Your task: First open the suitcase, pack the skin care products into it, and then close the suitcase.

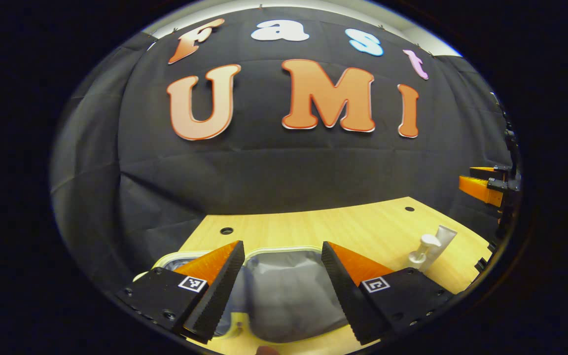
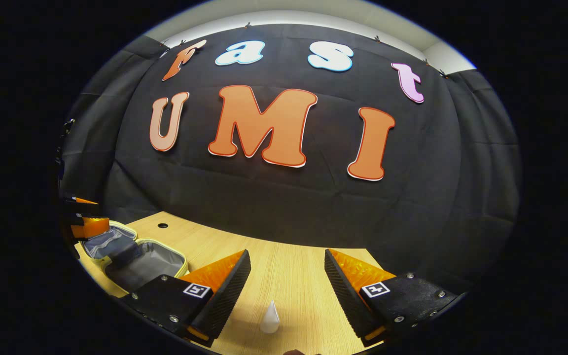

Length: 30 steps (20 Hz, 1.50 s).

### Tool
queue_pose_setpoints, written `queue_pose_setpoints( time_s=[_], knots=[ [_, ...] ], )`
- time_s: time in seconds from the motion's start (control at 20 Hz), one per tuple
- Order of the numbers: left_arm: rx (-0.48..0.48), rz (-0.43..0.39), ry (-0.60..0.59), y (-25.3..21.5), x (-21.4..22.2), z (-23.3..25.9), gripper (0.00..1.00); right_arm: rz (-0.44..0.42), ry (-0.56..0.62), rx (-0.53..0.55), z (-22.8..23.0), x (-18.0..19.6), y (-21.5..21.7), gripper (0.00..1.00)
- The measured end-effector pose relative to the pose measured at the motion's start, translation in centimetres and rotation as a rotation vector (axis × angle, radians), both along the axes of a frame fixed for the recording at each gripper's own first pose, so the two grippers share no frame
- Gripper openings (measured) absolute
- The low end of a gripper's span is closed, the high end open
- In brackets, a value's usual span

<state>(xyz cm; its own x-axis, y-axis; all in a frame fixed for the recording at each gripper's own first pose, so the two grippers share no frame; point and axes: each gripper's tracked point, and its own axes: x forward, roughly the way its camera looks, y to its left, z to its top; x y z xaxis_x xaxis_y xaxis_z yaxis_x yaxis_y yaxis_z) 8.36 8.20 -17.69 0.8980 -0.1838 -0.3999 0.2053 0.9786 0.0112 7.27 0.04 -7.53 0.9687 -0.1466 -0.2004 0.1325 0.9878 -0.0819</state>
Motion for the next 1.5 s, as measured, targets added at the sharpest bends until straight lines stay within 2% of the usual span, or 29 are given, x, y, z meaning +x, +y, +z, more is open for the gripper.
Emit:
queue_pose_setpoints(
  time_s=[0.3,0.55,0.7,1.15,1.3,1.35,1.5],
  knots=[
    [0.004,-0.220,0.041,-12.5,-3.5,-3.3,0.99,0.039,0.110,0.016,-4.9,-1.8,-0.9,0.96],
    [-0.004,-0.353,0.084,-19.0,-5.1,-6.9,0.99,0.074,0.165,0.020,-7.6,-2.7,-1.1,0.96],
    [-0.006,-0.390,0.122,-21.0,-5.7,-10.6,0.99,0.097,0.185,0.005,-9.4,-2.9,-1.1,0.96],
    [-0.069,-0.409,0.240,-25.4,-3.7,-18.7,0.99,0.152,0.267,0.026,-15.7,-2.9,-0.9,0.96],
    [-0.084,-0.412,0.248,-25.8,-3.4,-19.2,0.69,0.167,0.309,0.037,-18.2,-2.3,-0.8,0.96],
    [-0.076,-0.415,0.249,-25.9,-3.1,-19.5,0.64,0.177,0.322,0.032,-18.8,-2.1,-0.5,0.96],
    [-0.053,-0.408,0.277,-25.3,-3.2,-19.3,0.58,0.209,0.333,0.032,-20.0,-1.5,0.1,0.96]
  ],
)
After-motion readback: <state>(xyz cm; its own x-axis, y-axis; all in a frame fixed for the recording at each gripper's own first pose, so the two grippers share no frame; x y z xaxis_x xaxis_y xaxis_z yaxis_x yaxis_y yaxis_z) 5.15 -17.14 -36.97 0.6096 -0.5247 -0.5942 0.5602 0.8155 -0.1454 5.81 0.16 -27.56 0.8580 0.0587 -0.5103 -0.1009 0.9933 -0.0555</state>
